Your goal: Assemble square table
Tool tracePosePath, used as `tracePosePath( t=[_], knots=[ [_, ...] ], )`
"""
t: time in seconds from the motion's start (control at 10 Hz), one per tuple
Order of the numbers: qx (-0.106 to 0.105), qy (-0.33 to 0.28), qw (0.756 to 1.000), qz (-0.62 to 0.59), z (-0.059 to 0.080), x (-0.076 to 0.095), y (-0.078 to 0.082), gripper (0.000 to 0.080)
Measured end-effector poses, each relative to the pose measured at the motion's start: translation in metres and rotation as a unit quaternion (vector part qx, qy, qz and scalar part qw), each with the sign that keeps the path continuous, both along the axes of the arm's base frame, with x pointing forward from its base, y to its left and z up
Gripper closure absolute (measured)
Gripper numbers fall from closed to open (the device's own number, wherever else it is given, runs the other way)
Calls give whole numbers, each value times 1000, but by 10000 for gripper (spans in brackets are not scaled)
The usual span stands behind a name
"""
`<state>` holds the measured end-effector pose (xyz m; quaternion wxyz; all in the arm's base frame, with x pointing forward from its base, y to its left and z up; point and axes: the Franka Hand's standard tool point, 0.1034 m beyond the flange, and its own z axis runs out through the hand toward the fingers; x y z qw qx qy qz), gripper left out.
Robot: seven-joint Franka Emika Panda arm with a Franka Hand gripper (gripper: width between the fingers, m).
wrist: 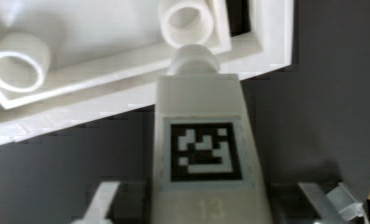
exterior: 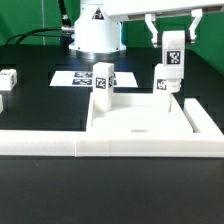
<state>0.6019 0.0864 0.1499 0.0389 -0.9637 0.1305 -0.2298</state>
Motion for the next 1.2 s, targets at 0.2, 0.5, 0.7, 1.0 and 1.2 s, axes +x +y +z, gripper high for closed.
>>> tracePosePath(
  t=[0.2,0.5,0.7,1.0,1.2],
  knots=[
    [-1,1,1000,3,-1,0,1,509],
    [-34,16,998,46,-30,1,19,509],
    [-62,10,995,78,-38,12,24,509],
    [-61,11,995,77,-39,12,24,509],
    [-66,-17,994,82,-36,12,17,509]
  ],
)
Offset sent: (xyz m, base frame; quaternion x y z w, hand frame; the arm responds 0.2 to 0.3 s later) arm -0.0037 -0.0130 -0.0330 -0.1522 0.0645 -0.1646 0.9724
